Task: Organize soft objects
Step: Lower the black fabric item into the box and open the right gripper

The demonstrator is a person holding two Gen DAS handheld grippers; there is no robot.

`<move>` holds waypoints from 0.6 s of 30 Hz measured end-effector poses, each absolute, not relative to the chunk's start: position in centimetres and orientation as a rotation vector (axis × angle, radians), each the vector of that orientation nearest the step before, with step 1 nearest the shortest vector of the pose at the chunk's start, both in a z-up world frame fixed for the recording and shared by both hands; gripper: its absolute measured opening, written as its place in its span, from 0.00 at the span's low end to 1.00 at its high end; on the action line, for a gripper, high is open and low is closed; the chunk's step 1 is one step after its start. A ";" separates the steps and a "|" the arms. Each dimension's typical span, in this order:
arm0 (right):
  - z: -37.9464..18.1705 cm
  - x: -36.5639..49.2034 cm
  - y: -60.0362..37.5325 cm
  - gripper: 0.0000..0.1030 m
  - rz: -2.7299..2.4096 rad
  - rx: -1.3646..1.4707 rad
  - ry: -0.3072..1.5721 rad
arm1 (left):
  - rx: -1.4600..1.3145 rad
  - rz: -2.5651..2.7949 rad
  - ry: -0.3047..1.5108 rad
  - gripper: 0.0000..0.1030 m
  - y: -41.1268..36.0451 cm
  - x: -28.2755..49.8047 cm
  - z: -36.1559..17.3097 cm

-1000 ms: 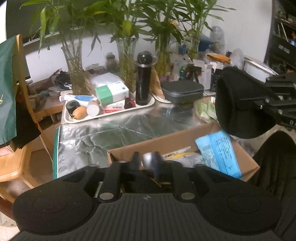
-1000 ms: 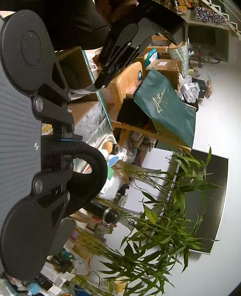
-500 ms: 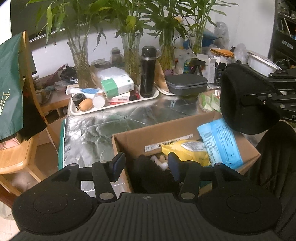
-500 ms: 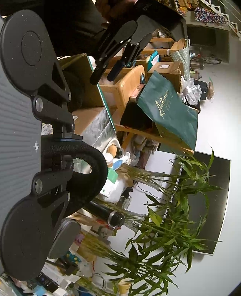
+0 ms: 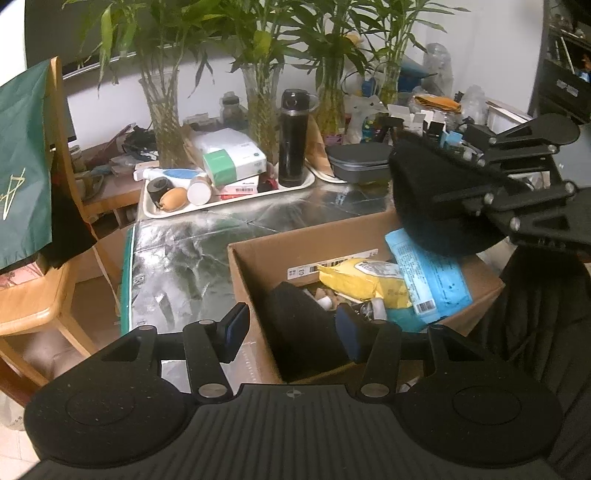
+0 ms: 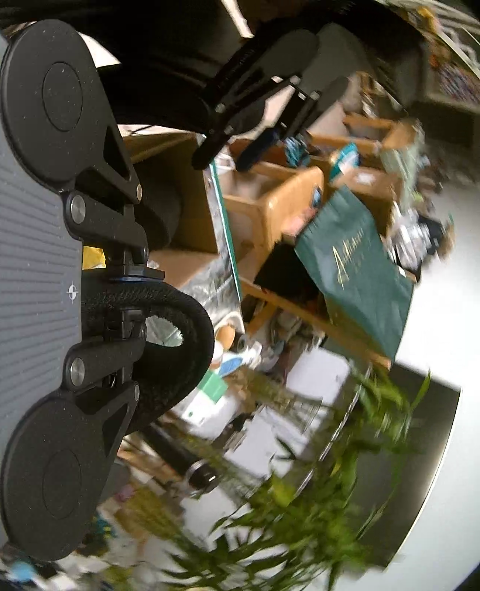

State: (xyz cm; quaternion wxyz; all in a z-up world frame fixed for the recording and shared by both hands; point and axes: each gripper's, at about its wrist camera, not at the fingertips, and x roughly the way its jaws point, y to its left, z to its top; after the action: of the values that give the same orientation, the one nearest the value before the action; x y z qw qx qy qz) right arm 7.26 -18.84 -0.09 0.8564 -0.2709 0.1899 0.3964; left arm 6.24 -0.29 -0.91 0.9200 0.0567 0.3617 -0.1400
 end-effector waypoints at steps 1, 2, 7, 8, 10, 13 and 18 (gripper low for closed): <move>-0.2 7.1 -18.2 0.13 0.856 -0.602 0.408 | 0.111 -0.286 0.745 0.49 -0.1 6.1 -0.9; -0.4 7.0 -17.5 0.14 0.883 -0.642 0.425 | 0.103 -0.283 0.748 0.49 0.0 6.1 -0.9; -2.6 5.8 -15.4 0.43 0.954 -0.789 0.477 | 0.066 -0.256 0.767 0.49 0.7 6.1 -0.8; -2.7 5.8 -15.5 0.50 0.949 -0.780 0.480 | 0.063 -0.247 0.770 0.49 0.7 6.1 -0.8; -2.7 5.8 -16.0 0.64 0.920 -0.721 0.490 | 0.060 -0.218 0.785 0.50 0.7 6.2 -0.8; -2.1 5.8 -17.3 0.90 0.865 -0.611 0.500 | 0.063 -0.173 0.832 0.58 0.6 6.4 -1.0; -1.2 6.0 -19.7 0.98 0.739 -0.474 0.527 | 0.080 -0.153 0.824 0.74 0.2 5.7 -1.0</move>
State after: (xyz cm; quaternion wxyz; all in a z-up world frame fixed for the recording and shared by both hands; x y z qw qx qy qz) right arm 5.96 -19.65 -1.21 0.8718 -0.2268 0.2519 0.3536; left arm 5.71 0.18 -1.02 0.9127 0.0390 0.4000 -0.0744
